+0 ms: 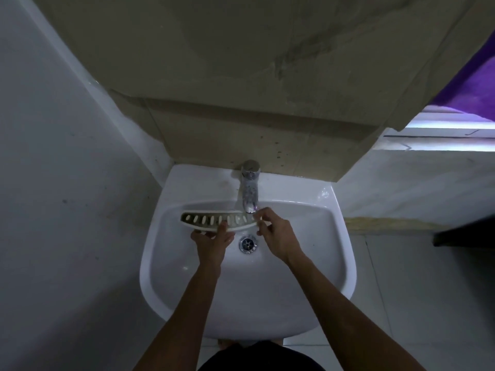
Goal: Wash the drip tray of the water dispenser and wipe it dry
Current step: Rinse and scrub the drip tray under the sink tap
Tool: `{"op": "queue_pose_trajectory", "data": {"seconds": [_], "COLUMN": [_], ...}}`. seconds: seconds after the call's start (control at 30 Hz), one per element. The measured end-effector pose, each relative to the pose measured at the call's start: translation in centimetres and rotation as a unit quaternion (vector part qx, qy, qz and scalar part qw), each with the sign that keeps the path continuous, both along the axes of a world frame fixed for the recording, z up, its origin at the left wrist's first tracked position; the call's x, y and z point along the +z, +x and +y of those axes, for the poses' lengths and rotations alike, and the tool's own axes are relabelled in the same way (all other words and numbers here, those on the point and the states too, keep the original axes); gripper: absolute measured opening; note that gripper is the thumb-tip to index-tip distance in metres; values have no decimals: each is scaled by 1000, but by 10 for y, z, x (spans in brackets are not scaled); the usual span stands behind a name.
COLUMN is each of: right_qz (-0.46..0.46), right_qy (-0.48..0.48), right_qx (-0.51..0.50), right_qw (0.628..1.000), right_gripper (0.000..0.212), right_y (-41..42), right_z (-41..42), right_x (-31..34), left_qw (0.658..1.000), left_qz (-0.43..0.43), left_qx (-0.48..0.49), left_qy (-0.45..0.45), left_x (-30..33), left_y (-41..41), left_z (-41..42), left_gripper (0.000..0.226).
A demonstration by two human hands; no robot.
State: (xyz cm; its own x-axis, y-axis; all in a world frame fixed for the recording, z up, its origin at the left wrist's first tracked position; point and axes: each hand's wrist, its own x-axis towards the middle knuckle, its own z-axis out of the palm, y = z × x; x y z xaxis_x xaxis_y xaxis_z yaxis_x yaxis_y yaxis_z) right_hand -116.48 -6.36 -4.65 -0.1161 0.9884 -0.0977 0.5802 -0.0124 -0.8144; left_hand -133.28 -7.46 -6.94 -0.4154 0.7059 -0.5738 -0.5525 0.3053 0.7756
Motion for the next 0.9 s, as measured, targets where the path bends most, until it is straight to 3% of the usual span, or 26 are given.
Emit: {"op": "queue_pose_trajectory", "data": {"seconds": [0.2, 0.37, 0.53, 0.9], "right_qz": [-84, -63, -60, -27], "right_qy": [34, 14, 20, 84], "right_qx": [-26, -54, -92, -68], "right_qw": [996, 996, 994, 994], "right_gripper": [28, 22, 20, 9], "right_y": [-7, -5, -4, -5], "right_z": [-10, -10, -11, -21], "right_x": [-1, -1, -1, -6], "left_qw": [1000, 998, 998, 998], "left_qz": [-8, 31, 52, 59], "left_qx": [-22, -59, -32, -30], "left_qy": [-1, 4, 2, -13], "left_x": [-5, -11, -10, 1], "left_y": [2, 2, 11, 11], "left_z": [-9, -14, -15, -3], "left_gripper": [70, 69, 71, 65]}}
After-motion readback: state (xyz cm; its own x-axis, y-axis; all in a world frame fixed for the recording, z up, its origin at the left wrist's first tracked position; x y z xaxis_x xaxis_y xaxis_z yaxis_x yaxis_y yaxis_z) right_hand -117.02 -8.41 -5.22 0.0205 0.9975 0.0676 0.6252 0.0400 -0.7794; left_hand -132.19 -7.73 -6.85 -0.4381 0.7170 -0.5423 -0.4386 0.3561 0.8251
